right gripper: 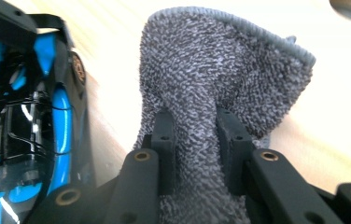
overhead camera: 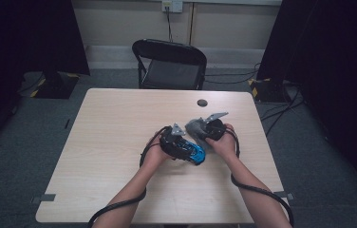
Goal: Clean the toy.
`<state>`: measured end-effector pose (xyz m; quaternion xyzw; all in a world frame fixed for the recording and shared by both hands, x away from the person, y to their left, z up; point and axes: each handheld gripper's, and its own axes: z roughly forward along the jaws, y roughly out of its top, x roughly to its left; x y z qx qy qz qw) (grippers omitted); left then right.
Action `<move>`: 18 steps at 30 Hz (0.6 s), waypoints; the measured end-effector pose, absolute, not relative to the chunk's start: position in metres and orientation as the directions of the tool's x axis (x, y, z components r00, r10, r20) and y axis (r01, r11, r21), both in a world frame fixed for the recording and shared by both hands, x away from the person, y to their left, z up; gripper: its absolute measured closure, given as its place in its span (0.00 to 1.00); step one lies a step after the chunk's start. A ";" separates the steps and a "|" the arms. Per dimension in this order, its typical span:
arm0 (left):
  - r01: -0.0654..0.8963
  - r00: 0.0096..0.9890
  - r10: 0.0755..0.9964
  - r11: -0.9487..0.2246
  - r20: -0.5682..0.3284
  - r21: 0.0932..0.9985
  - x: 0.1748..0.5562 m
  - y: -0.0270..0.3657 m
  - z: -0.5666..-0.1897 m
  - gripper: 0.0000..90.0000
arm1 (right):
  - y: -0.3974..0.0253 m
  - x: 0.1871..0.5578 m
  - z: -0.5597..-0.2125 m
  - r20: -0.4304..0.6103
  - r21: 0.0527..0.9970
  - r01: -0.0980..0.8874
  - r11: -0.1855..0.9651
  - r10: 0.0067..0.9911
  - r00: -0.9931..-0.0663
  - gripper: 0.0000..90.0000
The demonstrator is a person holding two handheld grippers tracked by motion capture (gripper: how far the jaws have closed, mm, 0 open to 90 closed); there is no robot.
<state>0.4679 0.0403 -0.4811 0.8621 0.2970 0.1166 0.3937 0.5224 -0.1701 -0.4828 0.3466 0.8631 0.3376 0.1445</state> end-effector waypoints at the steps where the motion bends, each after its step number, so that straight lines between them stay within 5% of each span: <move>1: 0.420 0.797 0.603 -0.514 -0.033 0.748 0.468 0.040 -0.481 0.14 | -0.170 0.522 -0.483 -0.015 0.683 0.501 0.532 0.696 -0.718 0.81; 9: 0.419 0.796 0.604 -0.494 -0.045 0.762 0.468 0.043 -0.483 0.15 | -0.139 0.531 -0.479 -0.046 0.728 0.354 0.588 0.556 -0.830 0.74; 18: 0.422 0.795 0.605 -0.487 -0.054 0.765 0.469 0.044 -0.483 0.15 | -0.143 0.524 -0.476 -0.012 0.731 0.421 0.537 0.628 -0.778 0.57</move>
